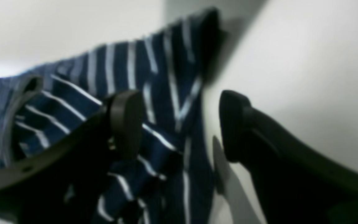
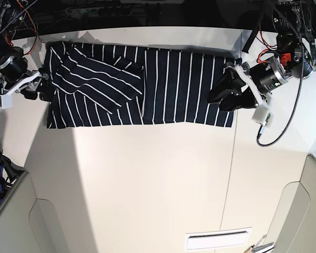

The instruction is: Fold the T-shirt properly

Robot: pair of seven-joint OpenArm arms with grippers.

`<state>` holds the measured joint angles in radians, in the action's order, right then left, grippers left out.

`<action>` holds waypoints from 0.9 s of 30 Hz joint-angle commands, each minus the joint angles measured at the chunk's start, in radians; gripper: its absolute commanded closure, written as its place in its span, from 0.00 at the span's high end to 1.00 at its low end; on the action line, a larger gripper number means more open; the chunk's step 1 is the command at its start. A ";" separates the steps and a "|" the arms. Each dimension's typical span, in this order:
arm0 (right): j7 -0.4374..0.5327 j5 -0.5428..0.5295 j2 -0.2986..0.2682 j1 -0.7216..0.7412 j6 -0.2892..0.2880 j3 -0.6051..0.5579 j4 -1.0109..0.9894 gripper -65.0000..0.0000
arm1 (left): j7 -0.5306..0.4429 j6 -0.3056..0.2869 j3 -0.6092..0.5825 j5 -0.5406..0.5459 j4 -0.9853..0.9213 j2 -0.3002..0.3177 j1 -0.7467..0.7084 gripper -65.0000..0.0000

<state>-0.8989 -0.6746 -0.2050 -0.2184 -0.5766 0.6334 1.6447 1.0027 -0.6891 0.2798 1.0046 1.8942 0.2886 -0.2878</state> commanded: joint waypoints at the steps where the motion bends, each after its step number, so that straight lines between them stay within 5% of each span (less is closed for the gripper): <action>1: 0.030 -0.016 -0.014 0.007 -0.003 0.001 -0.005 0.58 | -0.016 -0.009 0.003 0.024 0.019 0.010 0.008 0.53; 19: 0.058 -0.039 -0.013 0.011 -0.014 -0.287 -0.171 0.58 | -0.013 -0.009 0.003 0.023 0.019 0.011 0.008 0.53; 21: 0.056 -0.027 -0.013 0.011 -0.014 -0.287 -0.171 0.47 | -0.013 -0.009 0.003 0.023 0.019 0.011 0.008 0.53; 25: 0.058 0.021 -0.014 0.011 -0.011 -0.282 -0.170 0.00 | -0.015 -0.009 0.018 0.032 0.019 0.011 0.008 0.53; 27: 0.057 0.024 -0.014 0.011 -0.011 -0.263 -0.161 0.00 | -0.015 -0.009 0.054 0.032 0.019 0.011 0.008 0.53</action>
<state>-0.8169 -0.6842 -0.2100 -0.2050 -0.5957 0.3668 1.4754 1.0065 -0.6895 0.3267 1.0134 1.8942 0.2878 -0.2874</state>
